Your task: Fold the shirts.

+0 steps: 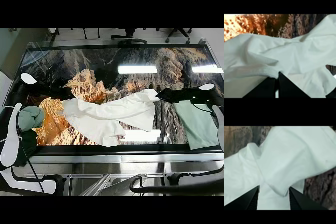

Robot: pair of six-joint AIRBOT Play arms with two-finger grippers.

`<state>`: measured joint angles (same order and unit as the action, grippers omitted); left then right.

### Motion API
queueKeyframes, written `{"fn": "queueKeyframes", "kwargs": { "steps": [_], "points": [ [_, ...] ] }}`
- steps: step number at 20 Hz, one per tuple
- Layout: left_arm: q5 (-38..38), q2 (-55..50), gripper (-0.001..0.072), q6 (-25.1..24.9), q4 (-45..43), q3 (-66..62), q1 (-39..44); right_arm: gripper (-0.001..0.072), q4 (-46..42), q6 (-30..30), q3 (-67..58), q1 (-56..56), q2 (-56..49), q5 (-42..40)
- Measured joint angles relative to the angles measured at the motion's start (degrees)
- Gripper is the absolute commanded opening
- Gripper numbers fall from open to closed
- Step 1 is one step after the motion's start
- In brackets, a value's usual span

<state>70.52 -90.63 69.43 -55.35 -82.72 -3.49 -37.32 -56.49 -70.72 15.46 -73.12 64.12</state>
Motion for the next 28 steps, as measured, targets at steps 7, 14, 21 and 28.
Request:
{"fn": "queueKeyframes", "kwargs": {
  "steps": [7,14,21,28],
  "points": [
    [1.31,-0.81,0.0012,0.22,-0.04,-2.67,-0.17,0.0437,-9.05,-7.02,16.5,-0.79,7.28,3.32],
    [1.55,-0.85,0.0012,0.35,-0.09,-2.89,-0.17,0.0164,-7.17,-7.72,24.33,-9.11,6.78,-2.84],
    [1.99,-0.85,0.0012,0.31,-0.07,-4.02,-0.24,0.0024,0.81,0.0,18.21,-10.69,6.56,-9.22],
    [5.46,4.33,0.0012,3.58,0.04,-28.92,-0.96,0.0024,9.33,1.66,-17.62,-3.37,10.36,-1.73]
  ]
}}
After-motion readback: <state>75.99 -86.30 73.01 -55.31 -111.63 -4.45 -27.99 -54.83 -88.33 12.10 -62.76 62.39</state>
